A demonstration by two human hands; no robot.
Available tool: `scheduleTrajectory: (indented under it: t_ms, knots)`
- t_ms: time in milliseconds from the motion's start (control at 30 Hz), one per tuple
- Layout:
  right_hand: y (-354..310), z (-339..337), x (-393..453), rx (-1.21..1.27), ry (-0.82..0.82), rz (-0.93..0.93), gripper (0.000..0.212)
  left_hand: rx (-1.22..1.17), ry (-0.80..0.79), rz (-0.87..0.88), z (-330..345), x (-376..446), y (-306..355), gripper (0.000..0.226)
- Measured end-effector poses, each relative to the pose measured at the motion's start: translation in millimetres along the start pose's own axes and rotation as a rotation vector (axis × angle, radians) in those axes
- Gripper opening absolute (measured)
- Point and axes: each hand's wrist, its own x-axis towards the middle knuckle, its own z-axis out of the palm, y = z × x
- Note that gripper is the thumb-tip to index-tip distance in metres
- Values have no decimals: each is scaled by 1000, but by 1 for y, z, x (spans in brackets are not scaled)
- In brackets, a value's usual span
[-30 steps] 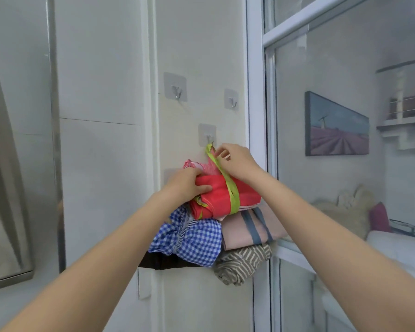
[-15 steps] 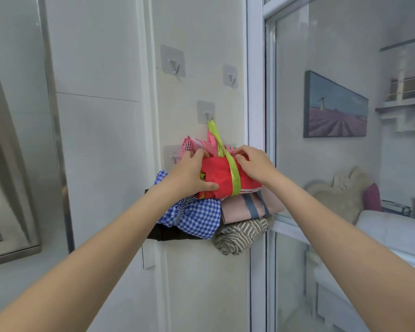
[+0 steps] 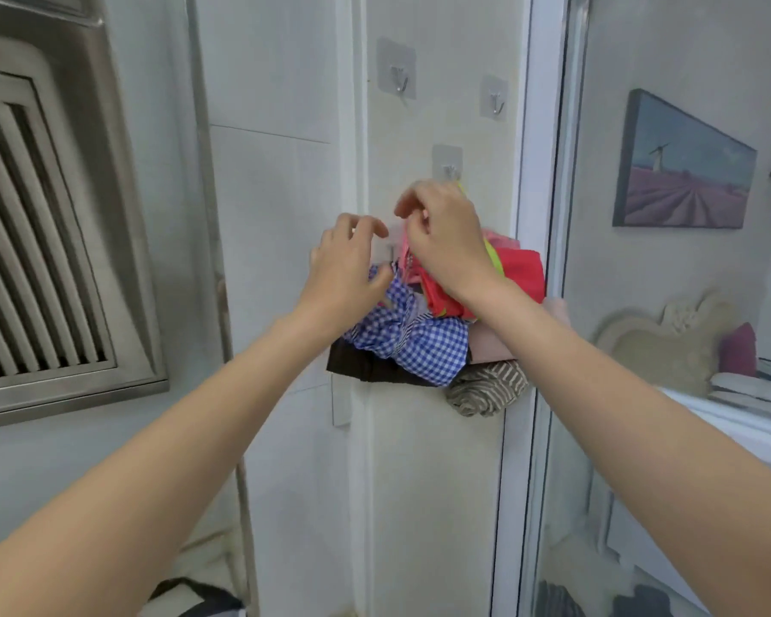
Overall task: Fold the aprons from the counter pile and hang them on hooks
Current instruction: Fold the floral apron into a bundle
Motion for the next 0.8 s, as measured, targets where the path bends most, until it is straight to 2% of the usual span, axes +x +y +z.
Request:
scheduleTrajectory:
  t_ms: [100, 200, 267, 367, 433, 533, 700, 800]
  knots:
    - [-66, 42, -13, 82, -184, -87, 21, 48, 11, -98, -42, -40, -38, 28]
    - [-130, 94, -50, 234, -346, -40, 21, 127, -65, -247, -94, -106, -89, 27]
    - [-171, 130, -91, 293, -529, 6, 20, 149, -154, -336, -126, -163, -122, 28]
    - [-246, 190, -175, 366, -864, 66, 23, 174, -363, -572, -178, -279, -169, 27]
    - [-286, 224, -226, 326, -1093, 37, 25, 218, -550, -695, -205, -349, -194, 27]
    - [-320, 254, -291, 291, -1358, 3, 17, 275, -754, -796, -238, -432, -210, 28]
    - [-361, 282, -383, 314, -1657, 132, 23, 301, -1139, -879, -279, -547, -229, 28]
    - [-393, 296, -417, 367, -1766, 218, 37, 251, -1264, -1038, -290, -589, -237, 48]
